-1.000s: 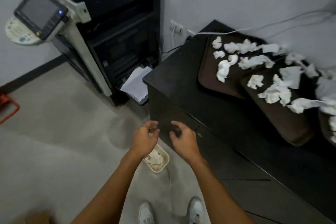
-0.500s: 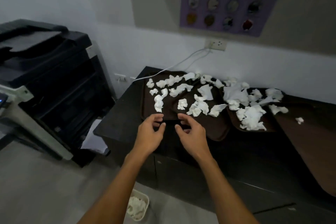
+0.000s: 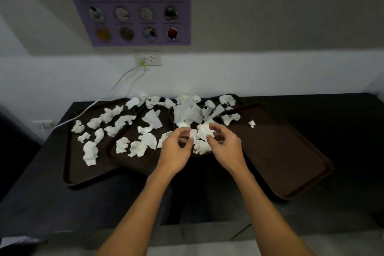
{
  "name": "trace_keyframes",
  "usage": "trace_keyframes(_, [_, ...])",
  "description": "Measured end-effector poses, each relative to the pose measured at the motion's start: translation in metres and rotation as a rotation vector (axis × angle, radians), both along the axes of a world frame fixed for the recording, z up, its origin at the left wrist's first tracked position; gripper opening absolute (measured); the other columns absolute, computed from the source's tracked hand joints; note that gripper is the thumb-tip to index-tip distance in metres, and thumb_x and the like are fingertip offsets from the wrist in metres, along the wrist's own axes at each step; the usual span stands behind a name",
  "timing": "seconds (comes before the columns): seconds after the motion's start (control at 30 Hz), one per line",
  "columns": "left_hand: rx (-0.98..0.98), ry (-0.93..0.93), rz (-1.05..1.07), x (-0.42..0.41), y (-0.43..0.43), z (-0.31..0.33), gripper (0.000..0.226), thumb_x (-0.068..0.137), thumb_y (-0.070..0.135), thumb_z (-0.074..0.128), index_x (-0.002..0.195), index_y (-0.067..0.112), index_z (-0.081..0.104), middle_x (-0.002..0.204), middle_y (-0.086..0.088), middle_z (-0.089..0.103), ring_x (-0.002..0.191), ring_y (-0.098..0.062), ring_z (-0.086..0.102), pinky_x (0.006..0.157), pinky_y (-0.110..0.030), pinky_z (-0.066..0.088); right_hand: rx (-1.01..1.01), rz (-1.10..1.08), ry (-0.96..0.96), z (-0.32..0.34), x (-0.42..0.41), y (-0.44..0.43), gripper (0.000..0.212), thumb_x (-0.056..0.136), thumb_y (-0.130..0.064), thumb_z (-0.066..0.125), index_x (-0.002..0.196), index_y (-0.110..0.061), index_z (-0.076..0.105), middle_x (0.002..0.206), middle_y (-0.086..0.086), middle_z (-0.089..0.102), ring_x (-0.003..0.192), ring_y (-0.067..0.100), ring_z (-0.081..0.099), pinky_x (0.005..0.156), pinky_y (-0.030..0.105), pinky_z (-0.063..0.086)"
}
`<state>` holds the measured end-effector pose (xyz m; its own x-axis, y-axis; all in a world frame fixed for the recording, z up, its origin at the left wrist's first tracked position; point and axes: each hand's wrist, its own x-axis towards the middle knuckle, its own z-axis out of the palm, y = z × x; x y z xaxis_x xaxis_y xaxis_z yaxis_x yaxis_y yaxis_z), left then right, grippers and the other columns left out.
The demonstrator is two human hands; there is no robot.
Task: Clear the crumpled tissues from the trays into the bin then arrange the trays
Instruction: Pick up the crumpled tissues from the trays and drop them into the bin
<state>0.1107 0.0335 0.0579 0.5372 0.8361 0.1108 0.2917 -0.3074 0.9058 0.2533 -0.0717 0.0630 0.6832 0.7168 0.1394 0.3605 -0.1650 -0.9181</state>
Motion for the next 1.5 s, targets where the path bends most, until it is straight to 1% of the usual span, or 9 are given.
trace_keyframes(0.13, [-0.028, -0.007, -0.056, 0.066, -0.006, -0.007, 0.028, 0.093, 0.022, 0.068, 0.121, 0.027, 0.066, 0.111, 0.016, 0.069, 0.093, 0.005, 0.065, 0.077, -0.013, 0.05, -0.038, -0.063, -0.026, -0.007, 0.067, -0.013, 0.036, 0.092, -0.023, 0.071, 0.128, -0.026, 0.068, 0.118, -0.016, 0.069, 0.109, 0.0, 0.063, 0.092, 0.021, 0.054])
trace_keyframes(0.43, [-0.072, 0.046, -0.099, 0.153, -0.011, -0.019, 0.027, 0.096, 0.022, 0.065, 0.123, 0.027, 0.066, 0.111, 0.016, 0.067, 0.098, 0.0, 0.065, 0.067, -0.005, 0.048, -0.204, -0.144, -0.072, -0.041, 0.179, -0.017, 0.042, 0.094, -0.016, 0.069, 0.136, -0.021, 0.062, 0.134, -0.003, 0.063, 0.125, 0.012, 0.057, 0.103, 0.027, 0.047])
trace_keyframes(0.57, [-0.072, 0.074, -0.109, 0.177, -0.002, -0.024, 0.027, 0.096, 0.021, 0.065, 0.122, 0.028, 0.066, 0.109, 0.016, 0.067, 0.097, 0.0, 0.065, 0.075, -0.01, 0.049, -0.323, -0.14, -0.153, -0.063, 0.221, -0.005, 0.049, 0.091, -0.009, 0.07, 0.138, -0.016, 0.06, 0.14, 0.006, 0.06, 0.132, 0.023, 0.054, 0.112, 0.039, 0.046])
trace_keyframes(0.73, [-0.046, 0.08, -0.107, 0.198, 0.01, -0.03, 0.029, 0.094, 0.016, 0.066, 0.121, 0.027, 0.066, 0.105, 0.014, 0.068, 0.096, -0.002, 0.065, 0.084, -0.018, 0.053, -0.48, -0.066, -0.274, -0.083, 0.251, 0.013, 0.05, 0.091, -0.002, 0.068, 0.14, -0.01, 0.059, 0.147, 0.01, 0.053, 0.136, 0.028, 0.048, 0.116, 0.038, 0.04])
trace_keyframes(0.93, [0.001, 0.116, -0.14, 0.223, 0.025, -0.041, 0.029, 0.093, 0.017, 0.065, 0.121, 0.025, 0.067, 0.104, 0.014, 0.067, 0.097, -0.002, 0.065, 0.09, -0.024, 0.055, -0.539, -0.02, -0.328, -0.104, 0.259, 0.02, 0.03, 0.092, -0.002, 0.068, 0.12, -0.01, 0.073, 0.132, 0.009, 0.061, 0.124, 0.024, 0.056, 0.108, 0.033, 0.047])
trace_keyframes(1.13, [0.132, 0.21, -0.197, 0.254, 0.034, -0.053, 0.032, 0.092, 0.017, 0.066, 0.123, 0.026, 0.067, 0.111, 0.012, 0.069, 0.103, -0.003, 0.063, 0.096, -0.026, 0.053, -0.375, -0.114, -0.261, -0.105, 0.25, 0.009, 0.019, 0.092, -0.004, 0.07, 0.108, -0.013, 0.076, 0.115, 0.001, 0.064, 0.103, 0.013, 0.063, 0.09, 0.027, 0.057])
trace_keyframes(1.23, [0.277, 0.264, -0.235, 0.275, 0.04, -0.058, 0.036, 0.088, 0.015, 0.068, 0.122, 0.026, 0.066, 0.113, 0.009, 0.069, 0.107, -0.009, 0.064, 0.1, -0.038, 0.052, -0.314, -0.148, -0.206, -0.102, 0.247, 0.003, 0.019, 0.091, -0.005, 0.071, 0.107, -0.015, 0.076, 0.112, -0.004, 0.062, 0.096, 0.008, 0.062, 0.085, 0.02, 0.055])
trace_keyframes(1.37, [0.507, 0.522, -0.3, 0.301, 0.05, -0.065, 0.042, 0.09, 0.023, 0.066, 0.131, 0.027, 0.061, 0.13, 0.003, 0.063, 0.123, -0.019, 0.055, 0.107, -0.039, 0.038, -0.283, -0.186, -0.134, -0.098, 0.246, -0.001, 0.018, 0.091, -0.005, 0.072, 0.104, -0.018, 0.075, 0.104, -0.011, 0.059, 0.084, 0.001, 0.061, 0.077, 0.014, 0.053])
trace_keyframes(1.5, [0.586, 0.747, -0.371, 0.314, 0.058, -0.08, 0.052, 0.092, 0.025, 0.063, 0.143, 0.025, 0.053, 0.142, -0.003, 0.055, 0.131, -0.025, 0.048, 0.112, -0.039, 0.027, -0.292, -0.216, -0.084, -0.098, 0.249, -0.006, 0.019, 0.091, -0.005, 0.072, 0.102, -0.02, 0.075, 0.101, -0.014, 0.057, 0.081, 0.001, 0.061, 0.075, 0.011, 0.051])
